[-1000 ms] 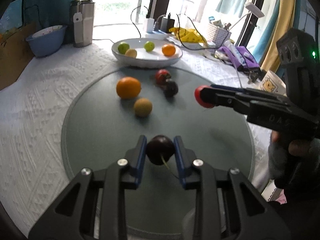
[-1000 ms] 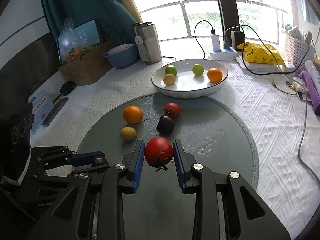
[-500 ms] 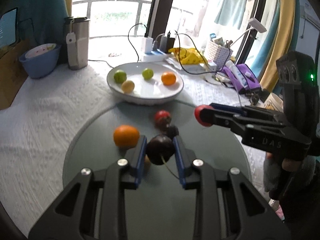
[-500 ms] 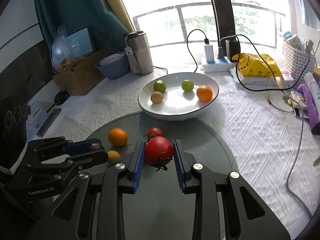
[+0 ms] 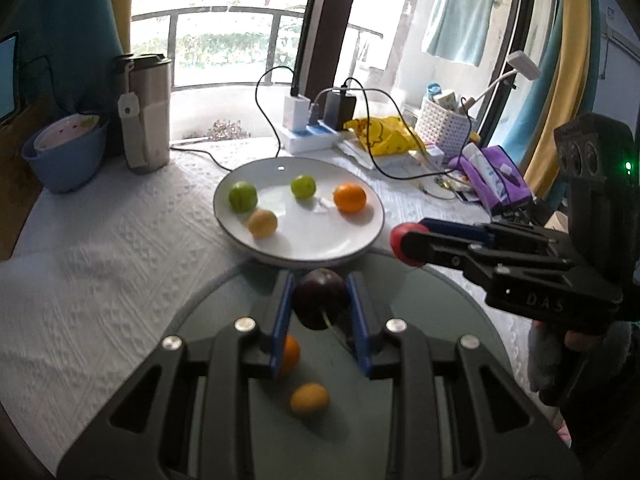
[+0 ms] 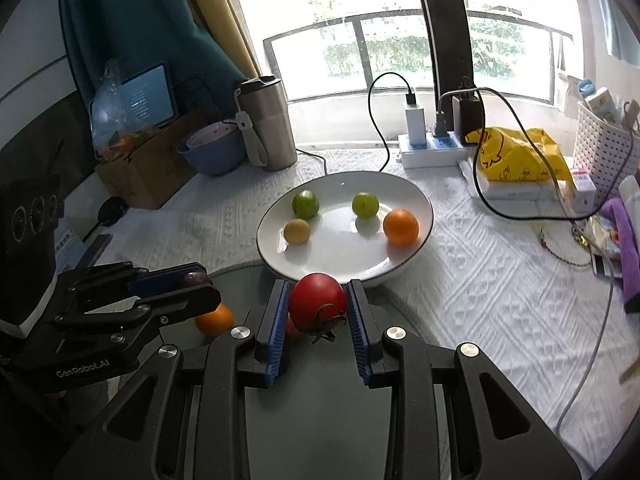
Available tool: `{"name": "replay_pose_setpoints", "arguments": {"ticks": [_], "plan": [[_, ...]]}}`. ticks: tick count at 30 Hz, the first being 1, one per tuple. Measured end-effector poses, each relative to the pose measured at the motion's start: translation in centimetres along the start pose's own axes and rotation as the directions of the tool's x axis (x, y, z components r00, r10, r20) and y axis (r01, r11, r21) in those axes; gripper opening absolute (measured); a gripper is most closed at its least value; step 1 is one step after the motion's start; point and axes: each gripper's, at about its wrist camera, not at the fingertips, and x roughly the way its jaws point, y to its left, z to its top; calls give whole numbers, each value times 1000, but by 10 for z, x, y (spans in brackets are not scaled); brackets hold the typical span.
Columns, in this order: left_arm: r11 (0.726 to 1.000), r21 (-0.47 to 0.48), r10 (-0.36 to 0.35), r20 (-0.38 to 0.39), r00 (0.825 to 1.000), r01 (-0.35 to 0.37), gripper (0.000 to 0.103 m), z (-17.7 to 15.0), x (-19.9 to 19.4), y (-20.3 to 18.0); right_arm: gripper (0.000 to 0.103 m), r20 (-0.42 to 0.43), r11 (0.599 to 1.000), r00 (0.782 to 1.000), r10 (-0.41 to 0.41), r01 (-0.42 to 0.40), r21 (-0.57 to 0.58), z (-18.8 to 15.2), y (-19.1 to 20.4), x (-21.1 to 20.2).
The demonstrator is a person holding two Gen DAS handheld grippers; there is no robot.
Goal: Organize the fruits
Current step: 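Carry the plum and tomato onto the white plate and open both tools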
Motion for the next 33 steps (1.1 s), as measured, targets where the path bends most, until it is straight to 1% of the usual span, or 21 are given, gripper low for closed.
{"name": "replay_pose_setpoints", "arguments": {"ticks": [10,20,25,28,33], "plan": [[1000,22,-7,5,1000,7,29,26,24,7,31,2,1000,1000,-6,5,9,15,-16,19],[1000,22,-11,-23,1000,11,29,41,56,12,31,-13,1000,1000,3,-2,23,26,-33,43],[1000,19,-12,-54,998,13,29,43,72,17,31,-28,1000,1000,12,-11,27,29,-39,56],[1000,-1,-23,-83,996,23,29,42,80,20,31,-41,999,999,10,-8,31,31,-42,65],[1000,-11,-26,-128,991,24,29,41,92,25,31,-67,1000,998,-16,17,24,33,-46,76]]}}
